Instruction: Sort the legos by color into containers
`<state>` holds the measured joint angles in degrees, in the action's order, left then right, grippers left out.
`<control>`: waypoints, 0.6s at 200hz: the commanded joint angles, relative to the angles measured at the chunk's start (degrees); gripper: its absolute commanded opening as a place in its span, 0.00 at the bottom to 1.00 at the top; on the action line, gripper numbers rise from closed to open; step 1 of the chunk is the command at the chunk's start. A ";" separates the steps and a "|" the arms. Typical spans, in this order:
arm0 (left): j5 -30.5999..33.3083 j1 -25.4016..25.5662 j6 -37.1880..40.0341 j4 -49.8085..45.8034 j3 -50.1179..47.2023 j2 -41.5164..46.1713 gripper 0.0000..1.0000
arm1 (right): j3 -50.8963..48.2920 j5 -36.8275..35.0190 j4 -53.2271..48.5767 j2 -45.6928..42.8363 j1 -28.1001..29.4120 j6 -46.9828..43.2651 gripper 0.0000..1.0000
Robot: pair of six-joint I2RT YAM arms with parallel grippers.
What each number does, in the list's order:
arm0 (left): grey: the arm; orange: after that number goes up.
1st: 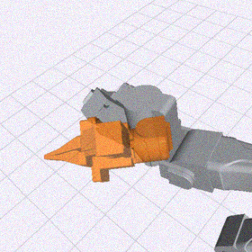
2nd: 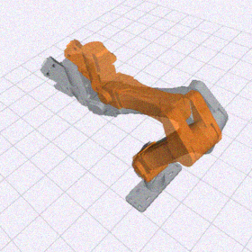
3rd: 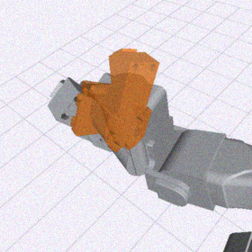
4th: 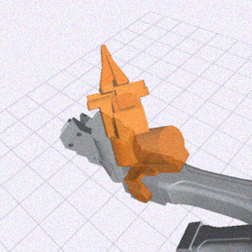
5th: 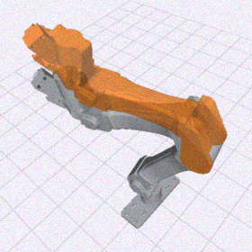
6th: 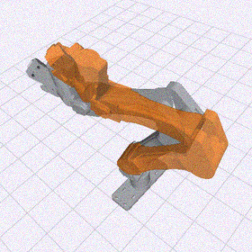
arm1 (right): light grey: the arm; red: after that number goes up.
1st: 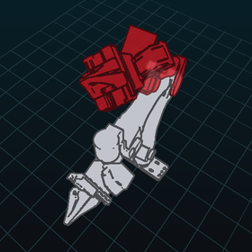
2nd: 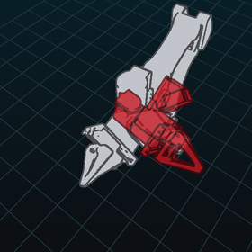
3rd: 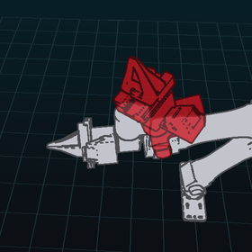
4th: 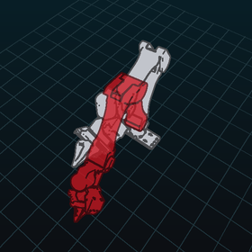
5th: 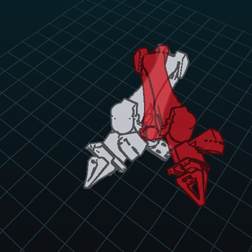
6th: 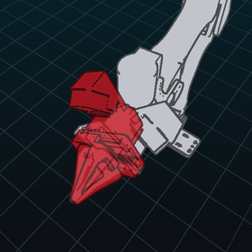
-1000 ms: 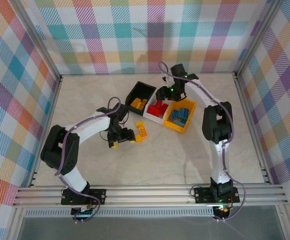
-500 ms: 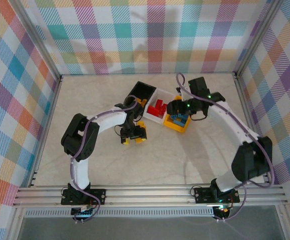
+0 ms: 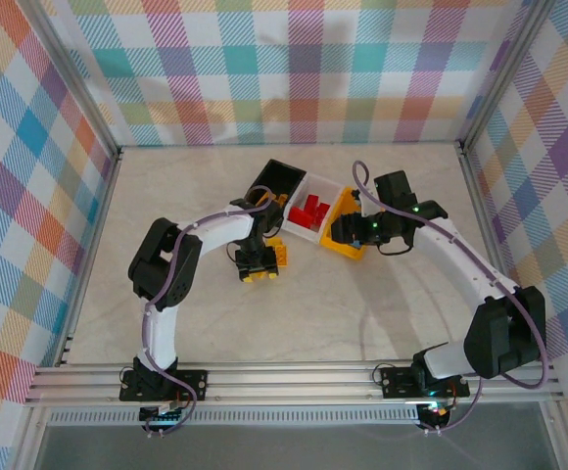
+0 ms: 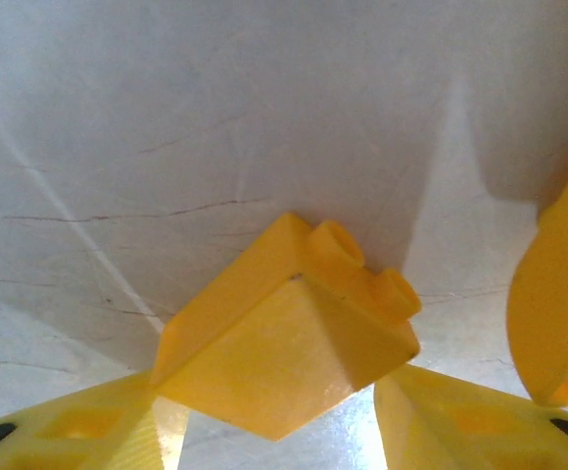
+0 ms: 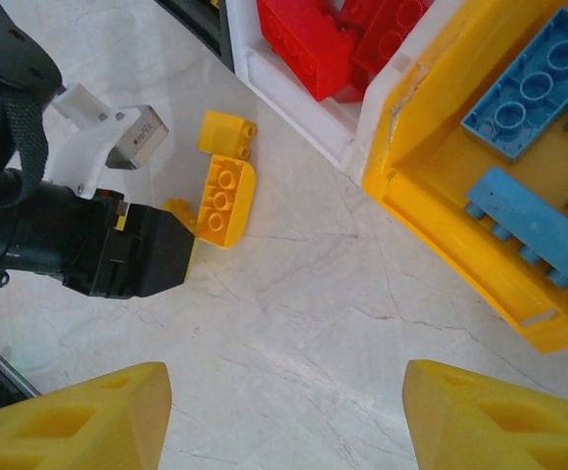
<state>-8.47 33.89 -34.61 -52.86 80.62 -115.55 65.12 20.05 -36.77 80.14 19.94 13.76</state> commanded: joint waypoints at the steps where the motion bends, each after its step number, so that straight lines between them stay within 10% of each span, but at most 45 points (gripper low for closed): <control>1: 0.41 0.59 0.55 5.18 -2.39 -1.03 0.47 | 1.58 2.60 1.73 0.69 0.26 1.21 0.64; 120: 7.08 -1.63 13.11 -1.39 6.36 -3.98 0.66 | 1.81 3.77 2.07 1.07 1.04 1.36 0.64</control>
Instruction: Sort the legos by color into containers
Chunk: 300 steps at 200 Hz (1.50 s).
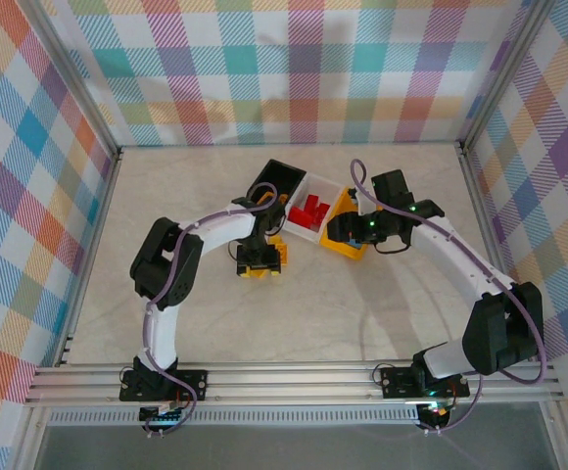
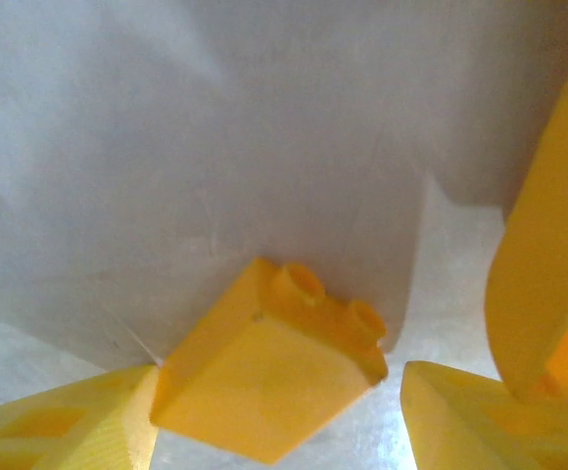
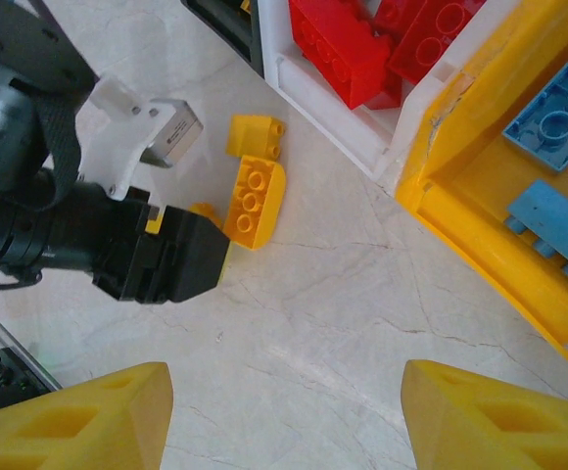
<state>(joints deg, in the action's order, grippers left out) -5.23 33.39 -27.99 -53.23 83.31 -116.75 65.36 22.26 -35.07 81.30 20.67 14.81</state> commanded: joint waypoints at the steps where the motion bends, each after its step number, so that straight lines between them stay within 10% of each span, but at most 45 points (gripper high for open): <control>1: 3.92 -1.17 6.69 -1.05 3.82 -2.87 0.66 | 1.54 1.51 0.36 -0.09 0.29 0.31 0.64; 175: 0.75 -3.14 6.53 -1.67 -0.17 3.54 0.31 | 0.64 0.15 1.67 1.12 2.01 2.25 0.62; 300: -5.26 -11.70 3.84 -12.50 59.29 -25.83 0.35 | -4.81 -3.81 -0.83 -7.55 6.74 4.90 0.63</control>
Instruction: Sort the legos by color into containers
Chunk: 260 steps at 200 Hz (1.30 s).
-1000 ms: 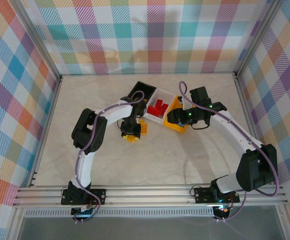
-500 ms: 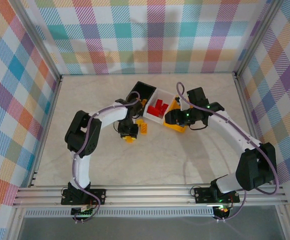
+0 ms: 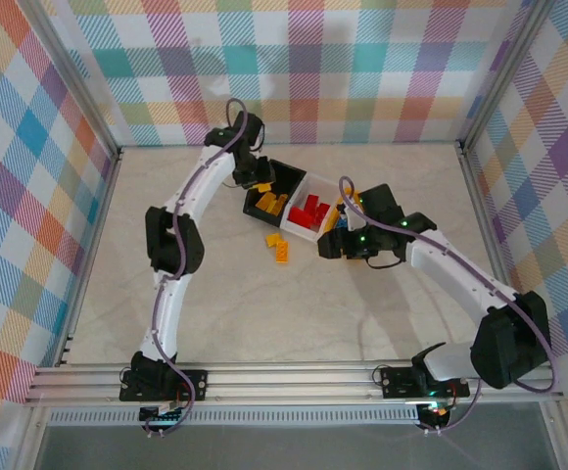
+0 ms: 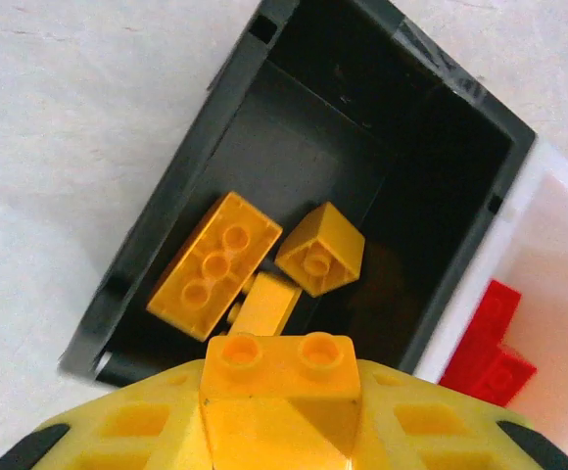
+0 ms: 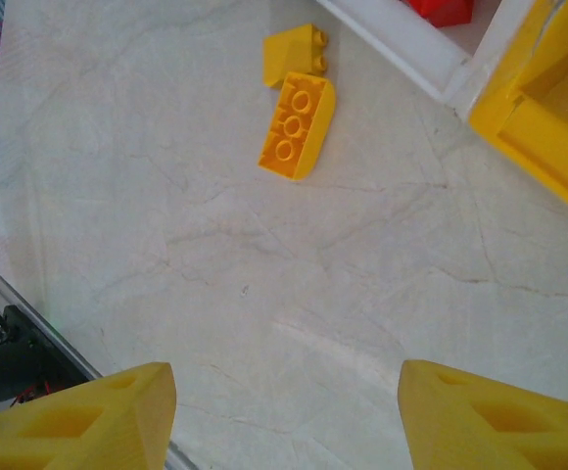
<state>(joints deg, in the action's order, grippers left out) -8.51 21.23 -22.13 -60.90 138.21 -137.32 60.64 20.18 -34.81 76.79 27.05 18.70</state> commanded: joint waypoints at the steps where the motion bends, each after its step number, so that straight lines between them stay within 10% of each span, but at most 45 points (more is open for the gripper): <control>1: -1.96 0.42 -2.07 -4.75 4.41 -5.39 0.36 | -0.09 -1.77 -1.16 -3.14 0.37 1.00 0.63; 85: -3.04 0.52 -0.86 -2.34 -1.44 0.49 0.64 | 0.68 -2.61 0.16 -1.10 2.07 1.70 0.68; 166: 2.37 9.63 -1.14 6.46 -43.30 28.70 0.68 | 0.32 -2.30 3.99 2.70 4.68 1.21 0.69; 260: 3.74 17.59 -4.56 8.79 -44.96 20.84 0.68 | -6.39 -4.97 5.89 -6.94 4.68 1.73 0.69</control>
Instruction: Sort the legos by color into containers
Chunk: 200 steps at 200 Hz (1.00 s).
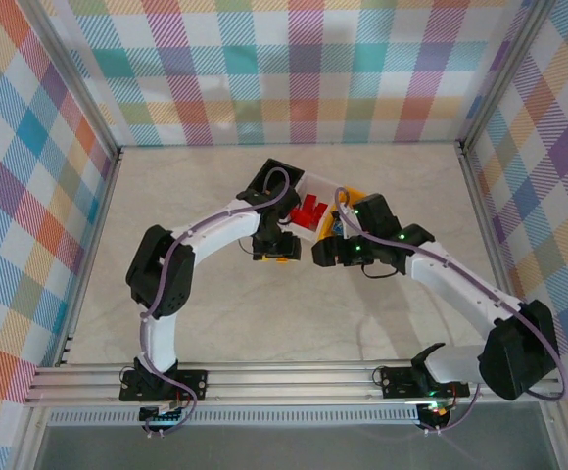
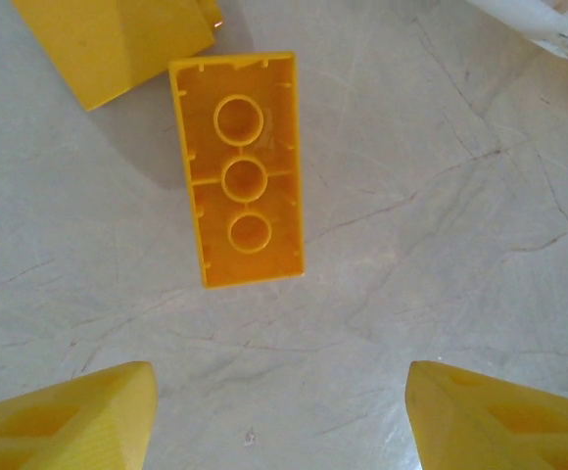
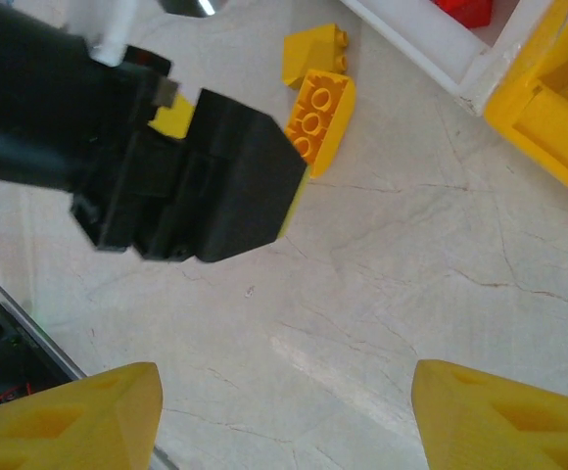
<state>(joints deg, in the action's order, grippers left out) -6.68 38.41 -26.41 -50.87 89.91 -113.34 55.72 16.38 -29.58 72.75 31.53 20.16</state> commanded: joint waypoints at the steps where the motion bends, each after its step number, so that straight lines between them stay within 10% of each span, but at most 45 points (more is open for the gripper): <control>1: 1.92 0.38 -0.24 -1.33 3.43 -3.26 0.68 | -1.57 -1.17 0.71 -2.97 0.16 0.29 0.69; 86: 4.43 0.43 2.31 -3.18 7.19 -10.41 0.64 | -3.28 -2.54 0.31 -5.48 0.12 0.66 0.68; 200: 6.15 0.28 5.40 -6.74 10.64 -10.03 0.29 | -3.87 -2.46 1.50 -5.46 0.12 1.97 0.67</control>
<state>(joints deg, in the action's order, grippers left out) -1.32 38.50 -22.41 -54.06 99.31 -124.95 52.58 13.93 -29.32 68.29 31.53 21.08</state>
